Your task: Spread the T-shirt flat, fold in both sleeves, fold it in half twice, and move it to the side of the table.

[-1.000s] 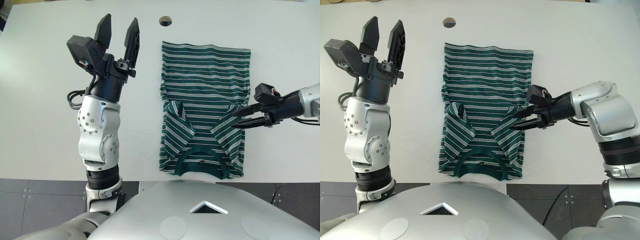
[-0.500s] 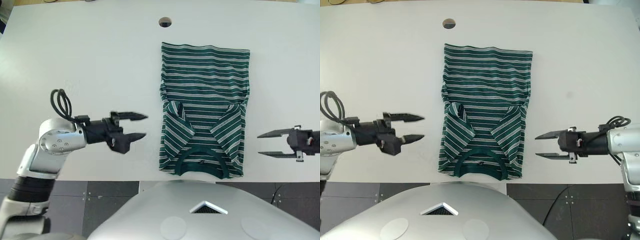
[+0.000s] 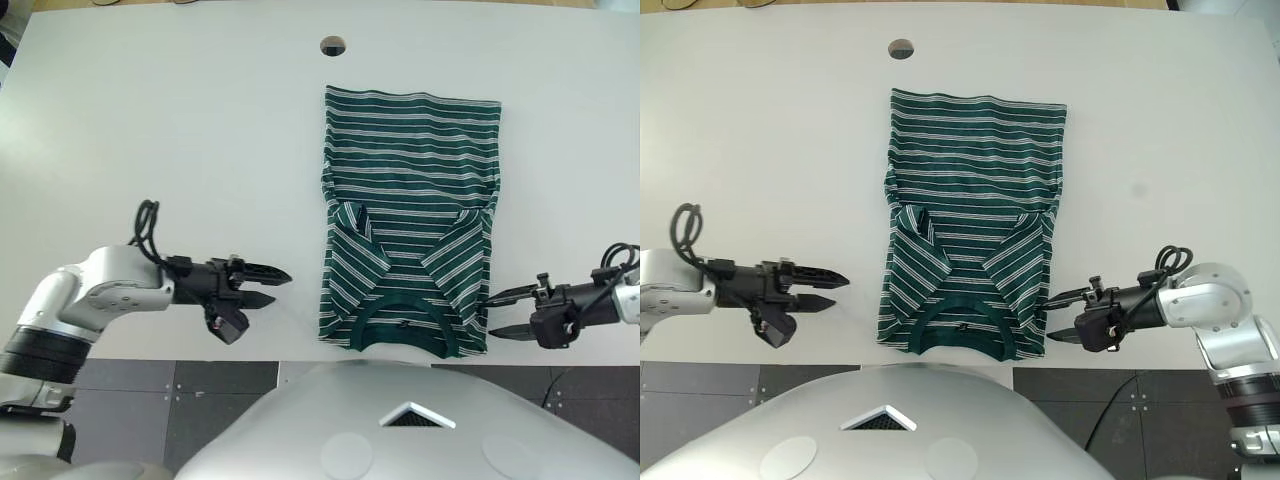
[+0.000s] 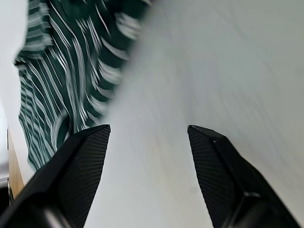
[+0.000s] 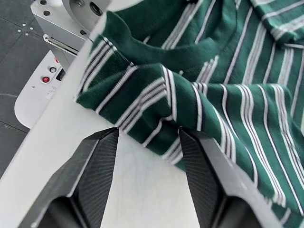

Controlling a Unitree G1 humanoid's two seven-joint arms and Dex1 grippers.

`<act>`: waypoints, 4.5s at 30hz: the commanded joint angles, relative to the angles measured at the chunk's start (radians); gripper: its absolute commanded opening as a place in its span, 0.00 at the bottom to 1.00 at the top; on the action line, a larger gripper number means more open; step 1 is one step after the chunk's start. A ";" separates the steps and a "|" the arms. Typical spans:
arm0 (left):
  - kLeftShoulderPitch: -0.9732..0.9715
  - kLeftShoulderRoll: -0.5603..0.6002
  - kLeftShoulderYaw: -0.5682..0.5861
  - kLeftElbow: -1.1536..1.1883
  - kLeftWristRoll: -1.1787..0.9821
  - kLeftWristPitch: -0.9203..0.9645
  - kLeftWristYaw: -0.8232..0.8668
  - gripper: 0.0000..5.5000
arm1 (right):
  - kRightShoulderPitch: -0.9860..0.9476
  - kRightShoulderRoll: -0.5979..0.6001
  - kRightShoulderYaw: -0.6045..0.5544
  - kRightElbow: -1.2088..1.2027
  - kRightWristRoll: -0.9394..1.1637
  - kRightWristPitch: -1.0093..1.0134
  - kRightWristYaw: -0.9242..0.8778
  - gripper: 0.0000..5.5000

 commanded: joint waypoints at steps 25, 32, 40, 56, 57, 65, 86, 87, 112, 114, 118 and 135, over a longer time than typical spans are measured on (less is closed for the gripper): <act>-0.041 -0.042 -0.243 -0.123 -0.033 0.312 -0.127 0.71 | -0.024 -0.032 0.182 0.158 -0.154 -0.145 -0.145 0.61; 0.017 0.015 -0.220 -0.087 -0.033 0.247 -0.084 0.71 | -0.016 -0.028 0.210 0.147 -0.163 -0.154 -0.175 0.61; 0.027 -0.004 -0.221 -0.036 -0.014 0.216 -0.051 0.68 | -0.018 -0.027 0.251 0.131 -0.152 -0.140 -0.199 0.61; 0.024 -0.071 -0.232 0.088 0.094 0.147 0.103 0.18 | -0.041 -0.056 0.307 0.119 -0.126 -0.119 -0.226 0.06; 0.023 -0.073 -0.235 0.093 0.092 0.145 0.104 0.17 | -0.044 -0.057 0.309 0.117 -0.124 -0.117 -0.225 0.05; 0.021 -0.069 -0.257 0.105 0.051 0.142 0.082 0.02 | -0.044 -0.070 0.314 0.080 -0.053 -0.058 -0.207 0.02; 0.173 0.123 0.027 -0.508 -1.031 1.085 -0.304 0.02 | 0.063 -0.114 0.067 -0.309 0.565 0.663 -0.035 0.02; 0.154 0.094 0.037 -0.505 -1.024 1.085 -0.291 0.02 | 0.067 -0.108 0.060 -0.310 0.551 0.658 -0.036 0.02; -0.512 -0.495 0.128 0.305 -0.623 0.972 -0.046 0.02 | -0.491 0.302 -0.086 0.161 0.178 0.523 -0.471 0.02; -0.543 -0.511 0.138 0.365 -0.601 0.954 -0.030 0.02 | -0.528 0.316 -0.076 0.209 0.132 0.505 -0.501 0.02; -0.607 -0.563 0.148 0.494 -0.559 0.915 0.004 0.02 | -0.569 0.334 -0.064 0.263 0.078 0.491 -0.528 0.02; -0.842 -0.651 0.221 1.141 -0.368 0.753 0.340 0.28 | -0.791 0.410 0.039 0.671 -0.359 0.274 -0.943 0.40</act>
